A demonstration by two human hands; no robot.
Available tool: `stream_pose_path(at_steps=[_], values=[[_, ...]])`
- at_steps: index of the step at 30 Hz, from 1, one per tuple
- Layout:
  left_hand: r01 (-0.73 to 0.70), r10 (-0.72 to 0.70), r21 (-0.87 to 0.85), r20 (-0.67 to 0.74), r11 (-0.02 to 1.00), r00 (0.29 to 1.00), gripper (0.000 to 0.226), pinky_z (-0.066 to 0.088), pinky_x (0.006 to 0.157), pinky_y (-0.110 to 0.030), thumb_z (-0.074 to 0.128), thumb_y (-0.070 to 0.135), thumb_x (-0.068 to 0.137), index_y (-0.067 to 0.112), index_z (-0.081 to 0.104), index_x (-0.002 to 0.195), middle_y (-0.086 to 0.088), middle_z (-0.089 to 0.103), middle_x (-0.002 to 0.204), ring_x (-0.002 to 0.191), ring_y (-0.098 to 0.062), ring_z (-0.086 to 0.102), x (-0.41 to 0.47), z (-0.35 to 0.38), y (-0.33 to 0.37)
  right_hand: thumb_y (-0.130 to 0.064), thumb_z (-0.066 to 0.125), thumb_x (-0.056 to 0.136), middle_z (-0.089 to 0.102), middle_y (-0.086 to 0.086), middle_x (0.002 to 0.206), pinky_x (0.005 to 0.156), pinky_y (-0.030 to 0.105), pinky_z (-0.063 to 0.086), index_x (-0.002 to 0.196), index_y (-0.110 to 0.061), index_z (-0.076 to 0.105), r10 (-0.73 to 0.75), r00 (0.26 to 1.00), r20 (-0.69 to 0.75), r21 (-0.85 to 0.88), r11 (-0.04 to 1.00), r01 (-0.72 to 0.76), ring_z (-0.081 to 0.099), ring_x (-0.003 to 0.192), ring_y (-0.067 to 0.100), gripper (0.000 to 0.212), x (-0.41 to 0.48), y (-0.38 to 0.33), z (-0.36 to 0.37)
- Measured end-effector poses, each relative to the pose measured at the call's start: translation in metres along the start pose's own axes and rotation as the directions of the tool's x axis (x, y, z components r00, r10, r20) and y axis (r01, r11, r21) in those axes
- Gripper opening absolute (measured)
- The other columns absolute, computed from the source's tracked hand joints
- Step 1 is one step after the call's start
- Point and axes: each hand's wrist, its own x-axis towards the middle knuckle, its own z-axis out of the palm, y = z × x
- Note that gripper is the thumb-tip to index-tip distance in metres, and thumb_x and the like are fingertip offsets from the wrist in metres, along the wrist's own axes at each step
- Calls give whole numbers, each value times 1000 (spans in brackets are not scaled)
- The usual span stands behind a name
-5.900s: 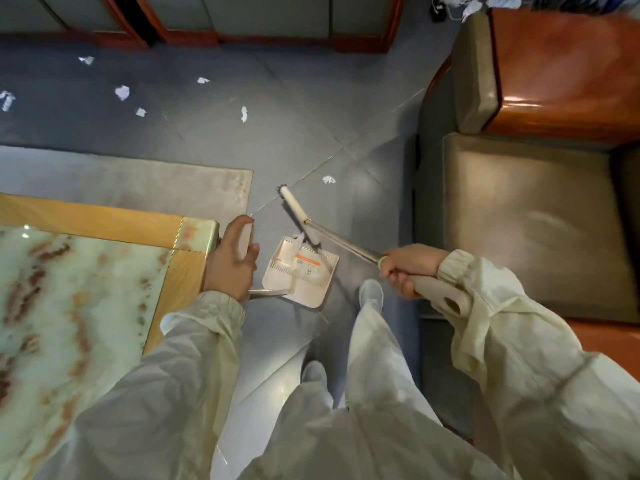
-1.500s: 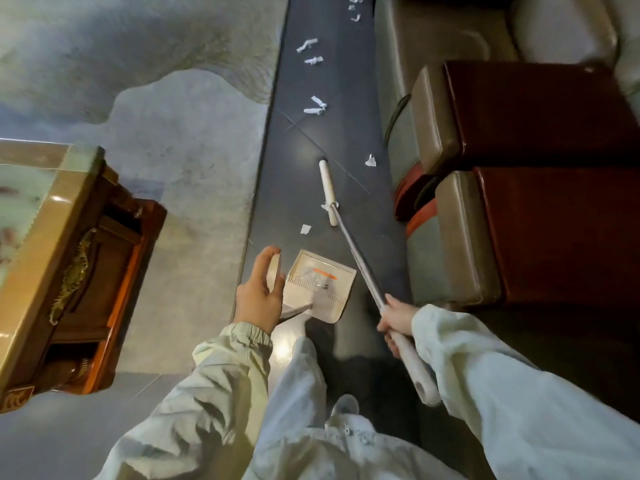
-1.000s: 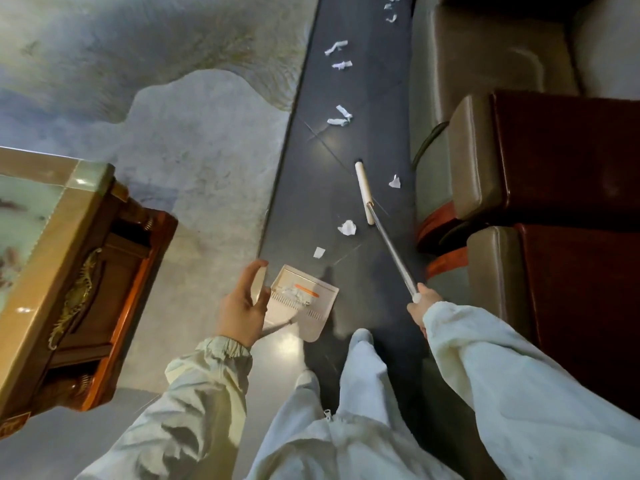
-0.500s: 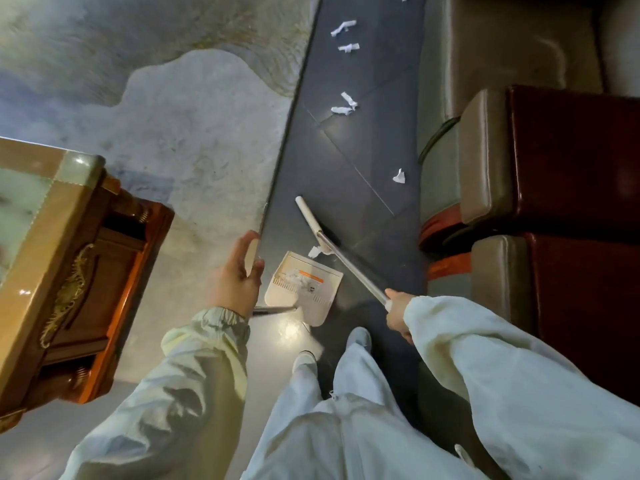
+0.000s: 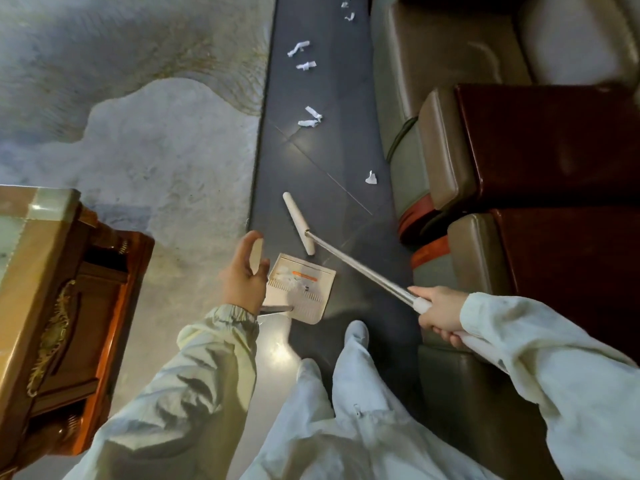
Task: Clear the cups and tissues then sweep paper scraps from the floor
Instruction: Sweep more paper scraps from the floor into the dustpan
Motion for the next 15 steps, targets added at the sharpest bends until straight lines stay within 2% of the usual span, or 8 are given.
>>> stream_pose_path(at_steps=[3,7,9,11,13,15], values=[[-11,11,1,27,1000,1000,40,57,66,-45,55,18,93,46,44,119,-16,63,75,65,-28,64,18,3,11,-4,49,91,48,9,64,35,16,35,147,-38,26,-19,997,-78,147,989,30,39,42,11,69,20,-6,-7],[-24,25,-48,28,999,999,39,54,57,-36,55,13,94,45,47,115,-5,60,68,59,-26,61,54,10,34,-6,49,93,46,9,65,35,18,34,147,-36,26,-40,985,-168,254,964,83,38,46,13,66,60,-24,-25],[-16,18,-58,24,998,1000,40,52,61,-38,55,11,93,42,49,118,-9,58,70,62,-35,60,77,18,47,-8,47,95,52,7,76,35,19,35,148,-35,24,-35,973,-227,216,973,86,41,49,15,64,84,-36,-43],[-20,21,-53,23,998,1000,39,53,67,-41,55,10,93,37,51,122,-17,57,74,69,-40,59,103,29,61,-9,45,95,58,6,103,32,18,34,150,-32,22,-51,959,-280,144,985,95,43,51,16,64,107,-51,-71],[-28,29,-45,17,999,999,37,52,68,-40,56,11,93,33,51,123,-21,59,76,67,-38,60,130,42,77,-11,44,96,53,9,129,45,20,42,150,-29,21,-84,948,-307,23,995,95,51,66,21,62,136,-68,-106],[-51,52,-23,22,998,998,37,48,64,-32,56,10,92,28,51,125,-15,58,74,59,-27,56,155,55,94,-13,44,96,46,12,139,80,32,49,150,-28,19,-98,946,-308,-115,991,65,55,103,32,62,164,-86,-140]])
